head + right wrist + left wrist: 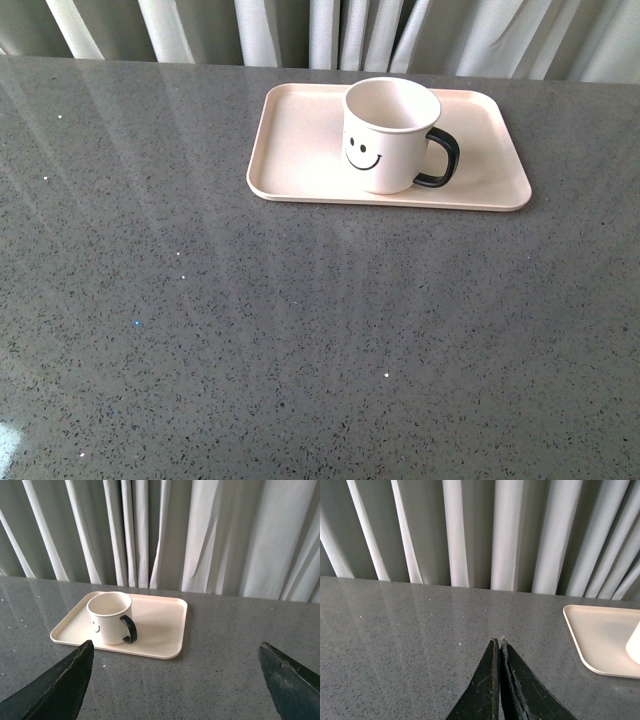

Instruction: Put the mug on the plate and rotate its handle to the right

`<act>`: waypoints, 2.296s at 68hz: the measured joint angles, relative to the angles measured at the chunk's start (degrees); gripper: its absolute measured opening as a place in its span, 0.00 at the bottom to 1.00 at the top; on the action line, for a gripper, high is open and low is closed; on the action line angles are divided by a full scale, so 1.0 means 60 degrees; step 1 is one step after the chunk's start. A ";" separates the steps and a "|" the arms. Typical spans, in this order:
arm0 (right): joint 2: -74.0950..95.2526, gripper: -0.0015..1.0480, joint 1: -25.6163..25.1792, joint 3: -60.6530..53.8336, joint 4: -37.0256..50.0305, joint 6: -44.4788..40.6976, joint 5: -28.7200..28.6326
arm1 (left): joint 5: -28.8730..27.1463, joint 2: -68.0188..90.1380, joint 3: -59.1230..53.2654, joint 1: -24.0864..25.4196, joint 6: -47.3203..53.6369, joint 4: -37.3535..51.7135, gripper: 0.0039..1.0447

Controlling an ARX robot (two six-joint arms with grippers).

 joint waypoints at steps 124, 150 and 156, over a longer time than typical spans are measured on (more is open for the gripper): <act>0.1494 0.91 -0.0568 0.1031 -0.2368 -0.0616 -0.2058 | -0.0022 -0.5213 0.0000 0.0004 0.0018 -0.5268 0.91; 1.1897 0.91 -0.0448 0.6386 -0.0186 -0.2302 -0.2841 | 0.0000 -0.5217 0.0000 0.0004 0.0033 -0.5268 0.91; 1.3566 0.91 -0.0036 0.7461 -0.0058 -0.1993 -0.2404 | 0.0000 -0.5217 0.0000 0.0004 0.0033 -0.5268 0.91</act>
